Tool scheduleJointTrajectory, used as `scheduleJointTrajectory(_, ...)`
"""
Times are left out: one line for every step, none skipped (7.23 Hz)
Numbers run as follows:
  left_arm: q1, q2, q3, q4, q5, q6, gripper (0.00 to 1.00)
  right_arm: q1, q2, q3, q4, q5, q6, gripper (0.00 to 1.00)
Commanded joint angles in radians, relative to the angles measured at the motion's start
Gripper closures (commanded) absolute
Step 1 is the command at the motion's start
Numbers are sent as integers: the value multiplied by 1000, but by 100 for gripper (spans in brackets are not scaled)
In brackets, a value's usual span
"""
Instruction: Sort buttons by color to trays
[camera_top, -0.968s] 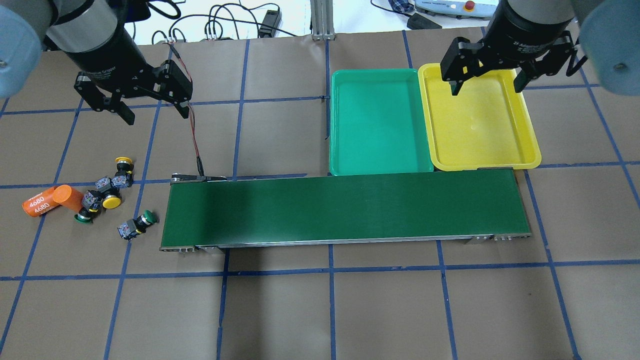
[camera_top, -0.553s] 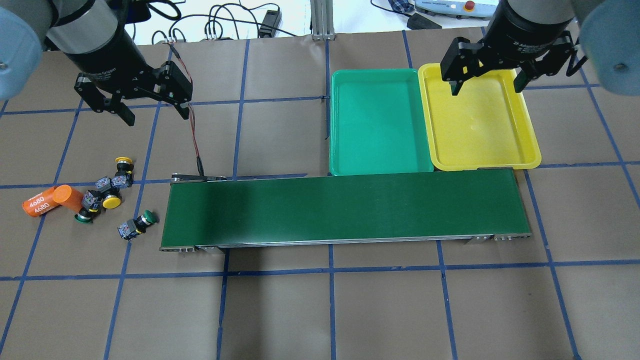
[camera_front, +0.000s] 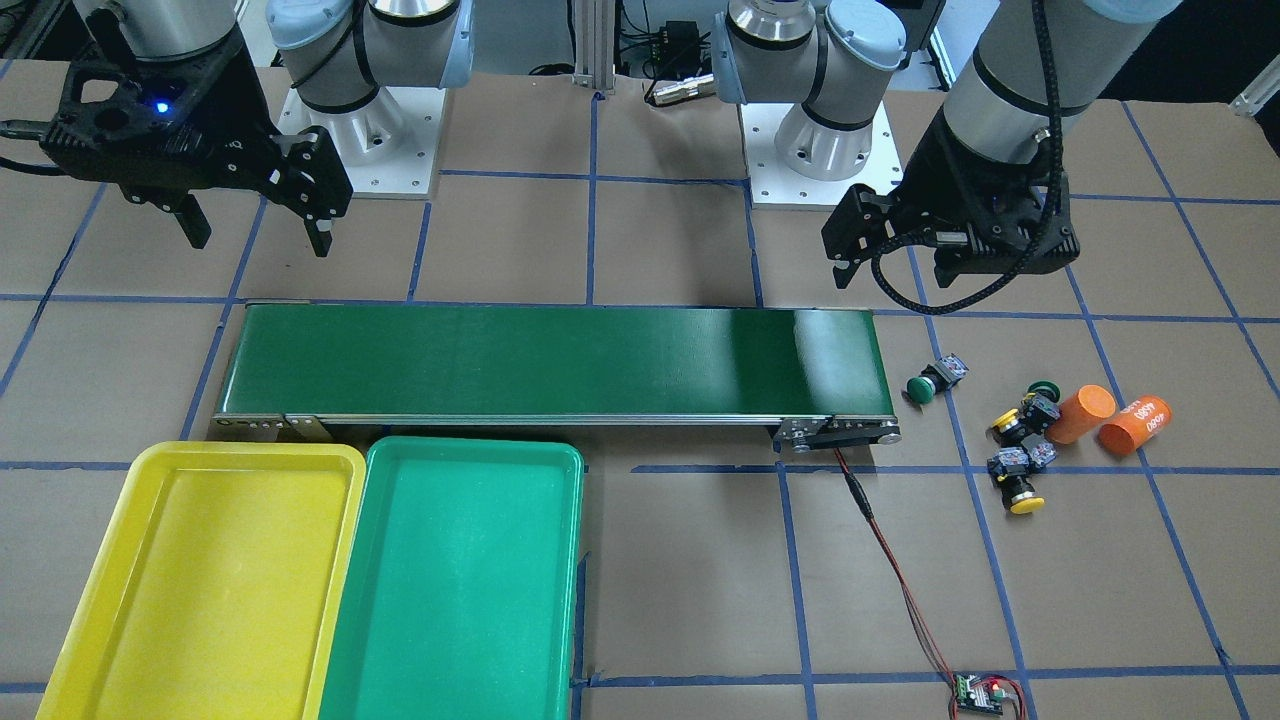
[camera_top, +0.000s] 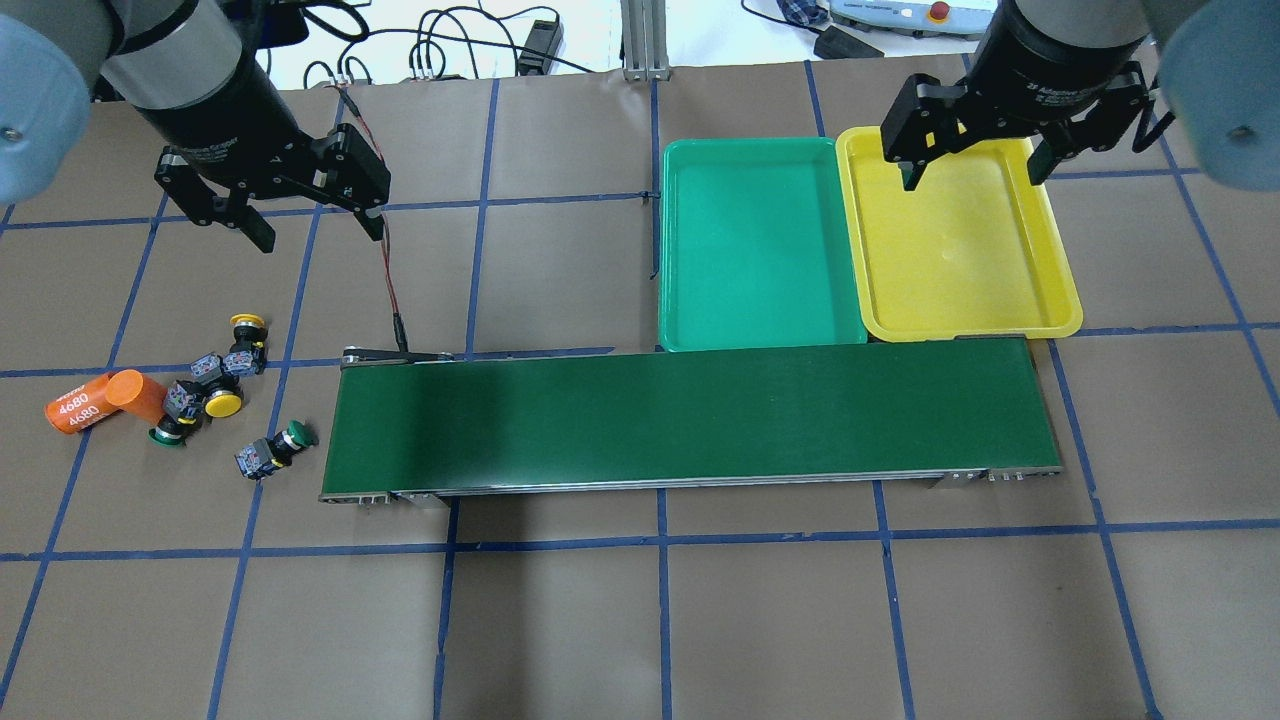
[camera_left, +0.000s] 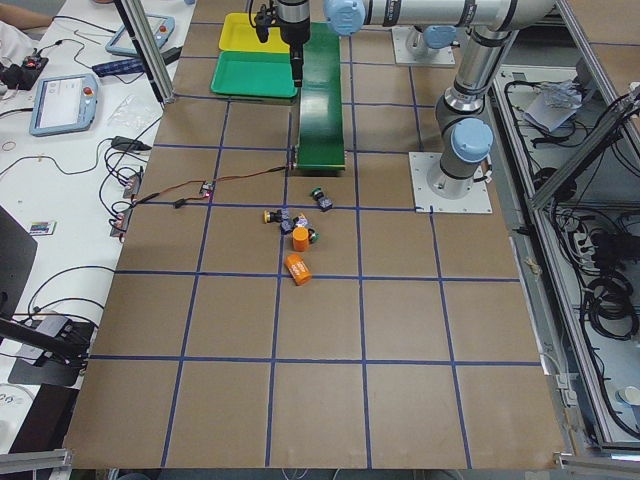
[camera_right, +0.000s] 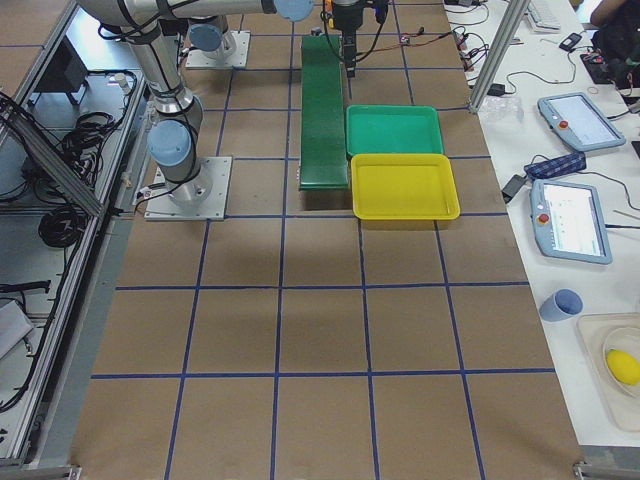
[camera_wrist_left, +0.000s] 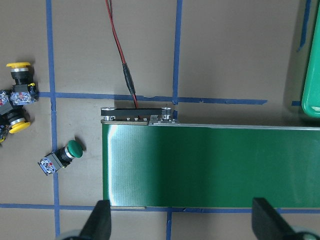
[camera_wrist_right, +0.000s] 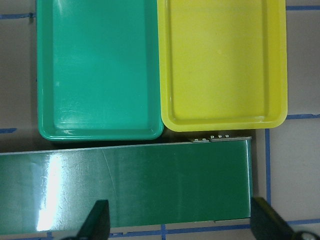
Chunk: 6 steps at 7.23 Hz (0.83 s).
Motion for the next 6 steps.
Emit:
scheduleJointTrajectory(-2,3,-1,1,-1,0,0,0,0,0,0,0,0,0)
scheduleJointTrajectory(-2,-3,-1,1,-1,1,0,0,0,0,0,0,0,0)
scheduleJointTrajectory(-2,0,1,1,-1,-1,0,0,0,-1,0,0,0,0)
scheduleJointTrajectory(-2,3,-4,1,-1,4,0,0,0,0,0,0,0,0)
scheduleJointTrajectory(-2,3,-2,1,-2,2,0,0,0,0,0,0,0,0)
scheduleJointTrajectory(-4,18,-4,-1,-5,7,0,0,0,0,0,0,0,0)
